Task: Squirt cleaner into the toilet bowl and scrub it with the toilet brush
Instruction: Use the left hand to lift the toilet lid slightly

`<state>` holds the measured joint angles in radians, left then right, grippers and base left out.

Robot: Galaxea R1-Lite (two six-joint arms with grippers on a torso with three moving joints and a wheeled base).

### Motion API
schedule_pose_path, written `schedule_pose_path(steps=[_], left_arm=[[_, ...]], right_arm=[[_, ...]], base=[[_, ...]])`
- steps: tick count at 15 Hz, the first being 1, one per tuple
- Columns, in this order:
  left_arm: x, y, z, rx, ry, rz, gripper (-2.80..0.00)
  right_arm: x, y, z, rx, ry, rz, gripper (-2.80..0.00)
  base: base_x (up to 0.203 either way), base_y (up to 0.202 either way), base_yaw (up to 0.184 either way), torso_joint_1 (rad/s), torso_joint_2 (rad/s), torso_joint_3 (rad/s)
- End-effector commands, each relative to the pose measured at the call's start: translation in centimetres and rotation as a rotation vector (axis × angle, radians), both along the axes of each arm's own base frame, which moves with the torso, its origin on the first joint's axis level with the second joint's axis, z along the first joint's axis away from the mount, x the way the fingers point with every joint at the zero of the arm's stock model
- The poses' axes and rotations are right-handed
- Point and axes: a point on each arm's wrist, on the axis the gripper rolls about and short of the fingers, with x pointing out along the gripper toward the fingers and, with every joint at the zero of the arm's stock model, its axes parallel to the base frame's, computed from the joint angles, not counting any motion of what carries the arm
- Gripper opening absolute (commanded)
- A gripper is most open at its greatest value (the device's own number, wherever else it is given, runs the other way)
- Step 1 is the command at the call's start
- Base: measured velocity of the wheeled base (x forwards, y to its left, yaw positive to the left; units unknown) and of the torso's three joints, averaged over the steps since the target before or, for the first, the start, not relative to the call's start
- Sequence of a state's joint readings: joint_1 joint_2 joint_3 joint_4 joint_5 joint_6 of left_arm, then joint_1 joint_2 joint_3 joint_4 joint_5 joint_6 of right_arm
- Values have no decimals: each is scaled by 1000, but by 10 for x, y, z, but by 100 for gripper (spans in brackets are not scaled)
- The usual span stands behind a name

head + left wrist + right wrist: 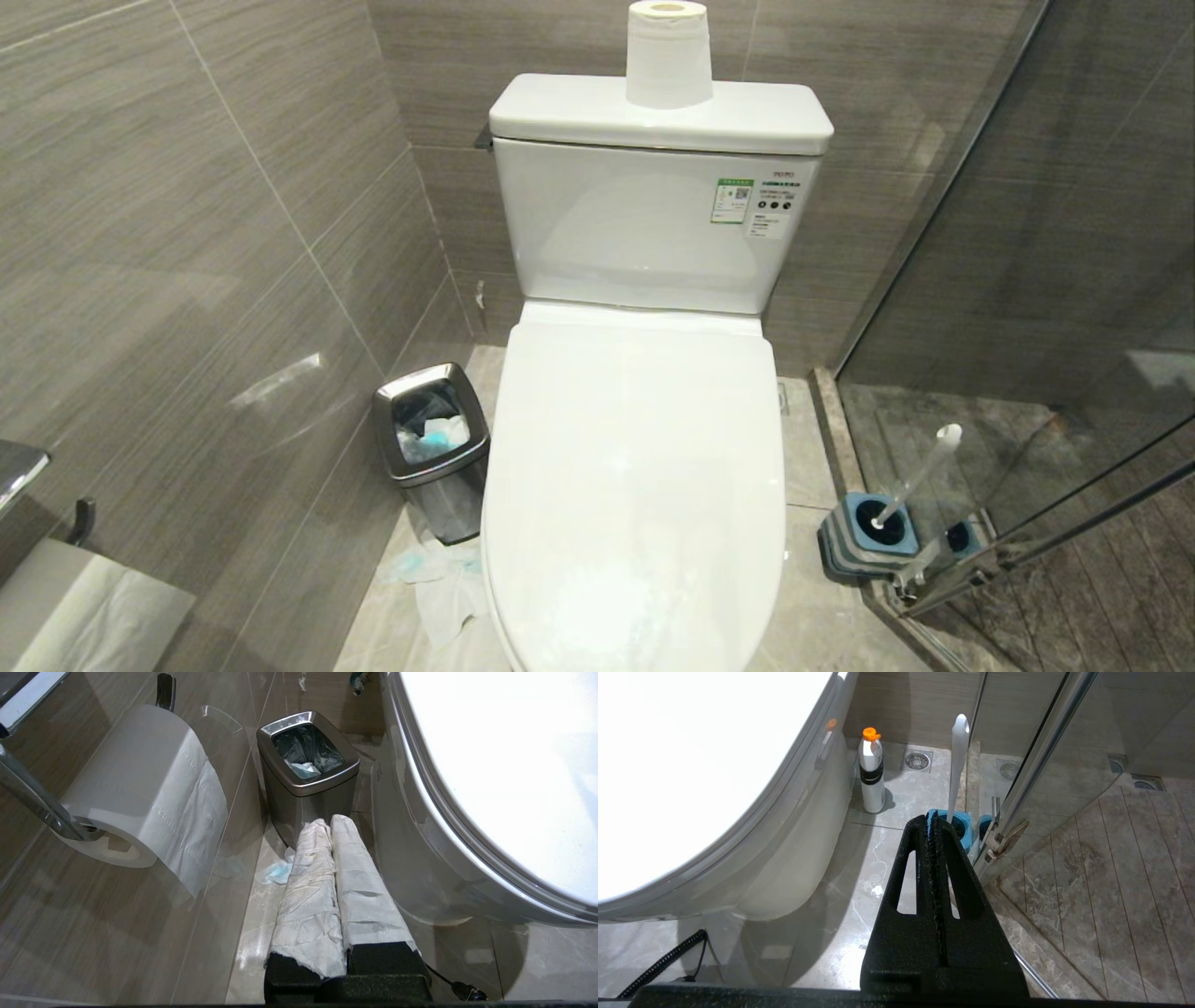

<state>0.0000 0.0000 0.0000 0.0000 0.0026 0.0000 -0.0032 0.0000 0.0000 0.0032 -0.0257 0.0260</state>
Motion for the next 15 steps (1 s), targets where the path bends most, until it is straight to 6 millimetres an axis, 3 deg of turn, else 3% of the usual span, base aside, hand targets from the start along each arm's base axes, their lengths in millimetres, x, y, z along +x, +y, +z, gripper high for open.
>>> schedule_pose_path(steps=[1, 15], left_arm=[[0, 0, 0, 0, 3, 0, -280], [0, 0, 0, 2, 3, 0, -280]], right_arm=[[0, 0, 0, 0, 1, 0, -280], [0, 0, 0, 0, 3, 0, -280]], base=[[0, 0, 0, 0, 0, 0], [0, 0, 0, 0, 0, 0]])
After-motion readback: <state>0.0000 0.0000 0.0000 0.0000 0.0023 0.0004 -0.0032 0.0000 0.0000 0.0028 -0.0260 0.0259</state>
